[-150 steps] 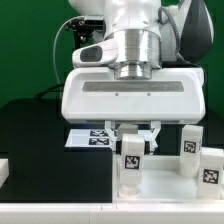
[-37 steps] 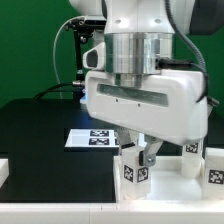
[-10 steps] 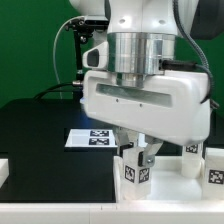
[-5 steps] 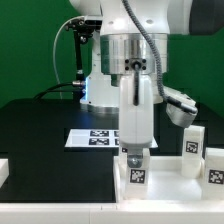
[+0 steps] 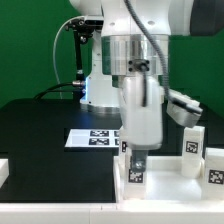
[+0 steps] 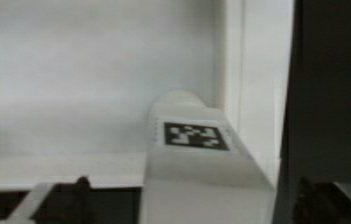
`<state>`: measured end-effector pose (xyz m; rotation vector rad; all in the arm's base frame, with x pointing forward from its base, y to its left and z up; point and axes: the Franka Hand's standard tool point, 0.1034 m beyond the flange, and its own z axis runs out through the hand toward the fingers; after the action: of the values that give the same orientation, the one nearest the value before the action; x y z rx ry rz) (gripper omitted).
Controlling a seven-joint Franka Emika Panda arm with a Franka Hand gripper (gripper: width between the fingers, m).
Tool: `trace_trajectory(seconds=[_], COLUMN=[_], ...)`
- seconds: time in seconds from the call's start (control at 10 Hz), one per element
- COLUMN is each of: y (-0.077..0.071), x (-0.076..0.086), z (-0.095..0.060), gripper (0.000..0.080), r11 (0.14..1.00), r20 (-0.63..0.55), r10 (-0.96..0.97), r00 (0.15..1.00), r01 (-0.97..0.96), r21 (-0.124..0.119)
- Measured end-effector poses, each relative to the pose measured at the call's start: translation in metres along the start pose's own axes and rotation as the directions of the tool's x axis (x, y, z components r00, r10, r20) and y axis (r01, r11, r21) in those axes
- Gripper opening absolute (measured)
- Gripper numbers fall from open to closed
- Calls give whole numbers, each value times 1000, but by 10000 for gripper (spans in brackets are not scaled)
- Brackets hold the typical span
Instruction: Assemble square table
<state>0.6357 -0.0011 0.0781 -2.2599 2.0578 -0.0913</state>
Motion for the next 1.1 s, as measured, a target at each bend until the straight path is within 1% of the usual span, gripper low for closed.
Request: trace_trajectory(seconds=[0.1,0.2,0.3,0.6,0.7,0.8,0.9,1.0,1.1], y=[-2,-1,0,0,-1,0,1,1,1], x=[2,0,-3,0,0,-1,-2,-1,-1], z=[-1,0,1,2,2,4,5,5,5], gripper=[625,625,642,649,649,649,649,649,622], r11=[974,952,929,829,678,550,504,501,511], r20=[-13,-25,-40,-49,-59,-54,-51,-52,-52], r10=[-224,-304,-366,-557,-734,-834,-863,-865,-859], r00=[974,952,930,829,676,549,502,499,510], r01=[224,305,368,558,735,835,864,865,859], r21=[21,29,34,21,-5,-16,-19,-19,-17])
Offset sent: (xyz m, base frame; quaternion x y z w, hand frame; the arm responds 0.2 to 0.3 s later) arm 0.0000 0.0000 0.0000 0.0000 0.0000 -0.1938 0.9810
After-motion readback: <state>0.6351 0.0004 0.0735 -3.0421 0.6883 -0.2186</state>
